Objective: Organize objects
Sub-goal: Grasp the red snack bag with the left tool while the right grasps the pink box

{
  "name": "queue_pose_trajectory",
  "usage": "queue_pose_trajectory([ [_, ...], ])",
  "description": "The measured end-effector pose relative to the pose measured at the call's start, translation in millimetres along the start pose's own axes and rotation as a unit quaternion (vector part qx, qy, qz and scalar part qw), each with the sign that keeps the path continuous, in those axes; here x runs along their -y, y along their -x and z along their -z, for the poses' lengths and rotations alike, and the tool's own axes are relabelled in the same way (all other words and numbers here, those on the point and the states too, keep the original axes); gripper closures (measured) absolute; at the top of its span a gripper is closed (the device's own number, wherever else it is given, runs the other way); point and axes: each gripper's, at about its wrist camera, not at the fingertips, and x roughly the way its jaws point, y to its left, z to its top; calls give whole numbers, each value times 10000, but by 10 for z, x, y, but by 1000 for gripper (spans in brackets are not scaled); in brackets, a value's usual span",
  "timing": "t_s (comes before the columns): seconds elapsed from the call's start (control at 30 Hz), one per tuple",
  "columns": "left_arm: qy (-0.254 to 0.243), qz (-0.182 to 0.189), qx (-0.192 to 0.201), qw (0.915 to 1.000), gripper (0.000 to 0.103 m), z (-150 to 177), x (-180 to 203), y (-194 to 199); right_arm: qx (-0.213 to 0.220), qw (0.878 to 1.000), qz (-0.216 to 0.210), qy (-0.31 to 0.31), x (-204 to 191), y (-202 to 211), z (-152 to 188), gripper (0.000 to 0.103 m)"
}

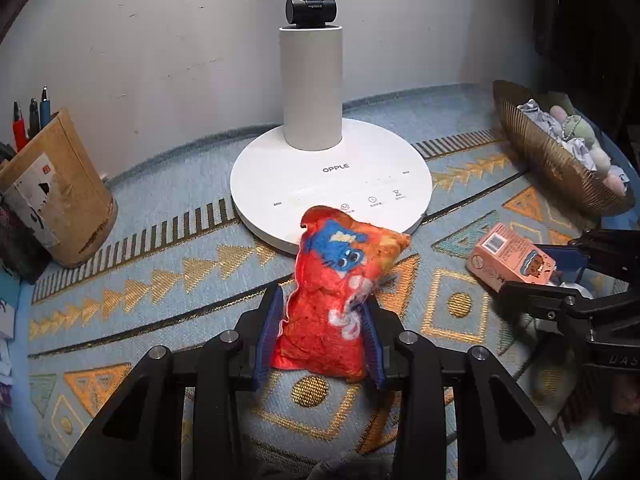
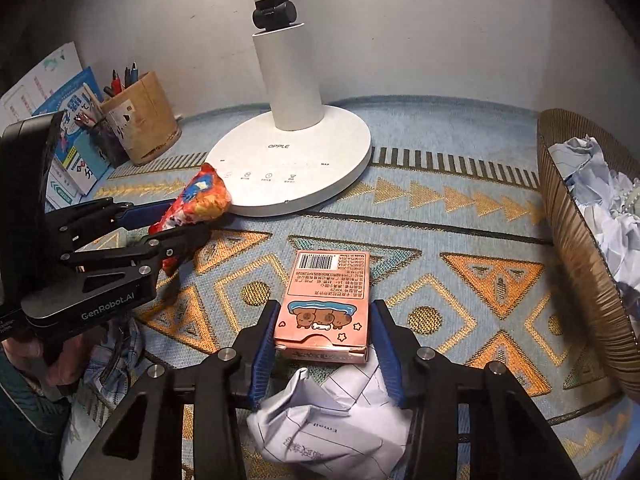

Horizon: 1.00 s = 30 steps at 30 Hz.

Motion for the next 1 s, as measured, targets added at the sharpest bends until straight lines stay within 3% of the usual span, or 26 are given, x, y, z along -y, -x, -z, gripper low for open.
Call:
queue_pose_trajectory([
  [0.17,-31,-14,368,9993,82,40,124,435,357,9942,-810,-613,257,282,-2,60],
  [0.3,-41,28,703,9975,86,111,244,870,907,9910,-810,-552,278,747,94,60],
  [0.4,-108,32,590,9982,85,158,259,886,950,9920,-610,-556,291,921,225,60],
  [0.47,-45,-125,355,9993,55,153,284,753,922,9917,-603,-660,354,983,365,60],
  [0.57,-76,-330,267,9991,26,118,349,539,952,9927,-348,-653,456,1057,623,60],
  [0.63,-97,-562,118,9983,25,78,387,351,808,9938,-221,-728,558,1028,771,60],
  [0.77,-180,-688,-334,9969,25,-14,471,-5,544,9947,-225,-837,695,984,982,60],
  [0.9,-38,-568,-414,9975,25,-53,469,-135,269,9955,-459,-790,728,985,1169,60],
  [0.93,-16,-559,-400,9976,26,-56,473,-143,187,9960,-451,-746,724,984,1200,55],
  [1.0,-63,-547,-299,9980,42,-62,504,-123,166,9970,-421,-636,700,1014,1237,41],
])
